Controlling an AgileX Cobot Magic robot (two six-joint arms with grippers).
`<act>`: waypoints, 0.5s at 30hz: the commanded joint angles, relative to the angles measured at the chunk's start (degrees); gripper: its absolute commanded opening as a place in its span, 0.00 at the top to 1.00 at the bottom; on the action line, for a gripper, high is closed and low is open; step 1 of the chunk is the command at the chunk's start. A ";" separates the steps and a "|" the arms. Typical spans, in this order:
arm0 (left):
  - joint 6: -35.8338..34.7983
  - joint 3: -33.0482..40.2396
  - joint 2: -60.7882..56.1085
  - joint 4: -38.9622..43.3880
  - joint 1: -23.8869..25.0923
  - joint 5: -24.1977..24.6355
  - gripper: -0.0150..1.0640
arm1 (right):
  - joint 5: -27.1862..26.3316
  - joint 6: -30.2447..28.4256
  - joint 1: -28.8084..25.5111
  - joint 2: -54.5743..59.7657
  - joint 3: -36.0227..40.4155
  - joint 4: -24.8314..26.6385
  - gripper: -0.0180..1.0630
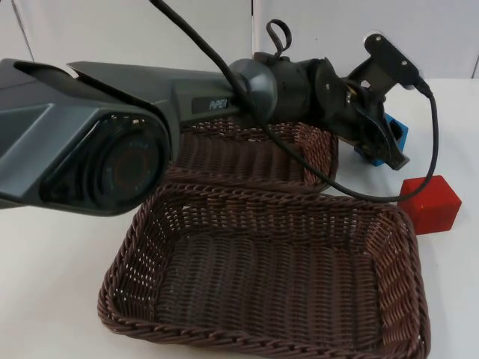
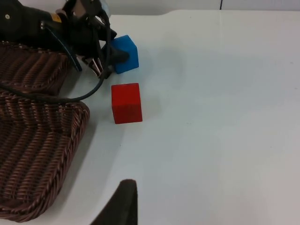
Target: Pick up one cube with the left hand and place it into the upper basket. Pick up one cube with the right hand and place it into the lower basket.
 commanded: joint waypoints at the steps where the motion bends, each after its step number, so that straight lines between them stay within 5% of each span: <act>1: -0.30 -0.09 -0.92 -0.40 -0.48 1.23 0.99 | -0.42 -0.08 -0.31 -0.18 0.16 0.35 0.01; 15: -0.60 -0.09 -10.02 -1.75 -0.60 8.40 0.99 | -0.42 -0.08 -0.31 -0.18 0.16 0.35 0.01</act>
